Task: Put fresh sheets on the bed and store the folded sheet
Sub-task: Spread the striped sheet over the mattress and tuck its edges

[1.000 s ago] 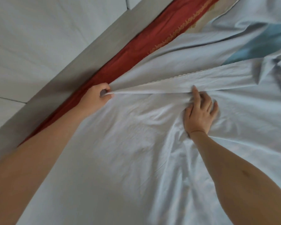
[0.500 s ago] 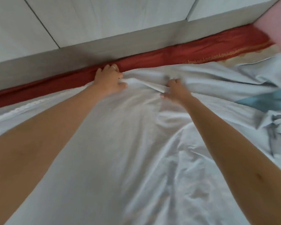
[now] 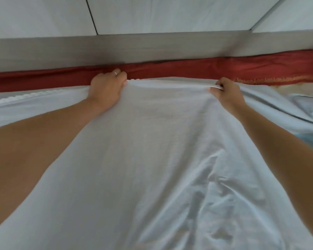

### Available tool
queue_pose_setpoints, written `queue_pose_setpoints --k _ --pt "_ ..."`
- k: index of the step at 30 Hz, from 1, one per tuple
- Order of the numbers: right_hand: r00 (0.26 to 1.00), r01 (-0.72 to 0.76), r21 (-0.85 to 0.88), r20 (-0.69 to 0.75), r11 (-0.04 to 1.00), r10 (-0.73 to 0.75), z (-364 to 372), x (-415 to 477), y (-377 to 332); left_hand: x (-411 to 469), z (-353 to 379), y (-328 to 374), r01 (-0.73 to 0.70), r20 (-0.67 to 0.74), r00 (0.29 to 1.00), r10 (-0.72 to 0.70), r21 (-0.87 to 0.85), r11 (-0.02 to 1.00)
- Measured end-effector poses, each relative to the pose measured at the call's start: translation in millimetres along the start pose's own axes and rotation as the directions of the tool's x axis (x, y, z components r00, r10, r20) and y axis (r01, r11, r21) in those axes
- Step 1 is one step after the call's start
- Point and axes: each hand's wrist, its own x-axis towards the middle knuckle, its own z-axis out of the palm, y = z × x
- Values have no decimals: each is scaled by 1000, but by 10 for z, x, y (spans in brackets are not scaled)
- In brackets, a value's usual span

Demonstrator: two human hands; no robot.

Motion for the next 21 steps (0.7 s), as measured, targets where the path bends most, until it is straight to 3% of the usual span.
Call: queue_pose_setpoints --k 3,10,12,15,16,18,19,20,21 --pt "1000 -23 -62 -2 998 23 -82 172 -29 -44 78 1 10 -40 999 -9 24 1000" --pt "973 -78 -193 198 978 116 12 507 -8 -26 162 -52 -4 -101 995 2 -18 1000" --pt "975 -155 -192 130 969 182 154 465 16 -31 171 -40 -13 -111 994 8 -46 999" --pt "970 -222 -332 -167 917 174 406 352 -179 -5 188 -74 -11 -119 993 5 -47 999" --pt "961 -181 -358 -263 916 87 490 225 -294 -8 185 -68 -2 -112 994 -4 -54 999" --pt "922 152 -340 -290 928 -257 700 -147 -560 3 181 -54 12 -111 994 -19 -68 998" --pt "867 402 -329 -166 855 -471 845 -396 -658 -2 186 -55 15 -116 993 -23 -69 998" --pt "758 618 -332 10 713 -652 980 -631 -670 -2 188 -49 21 -116 993 -29 -71 997" --pt "648 750 -334 192 572 -737 1067 -801 -631 -11 189 -66 26 -119 992 -35 -70 997"
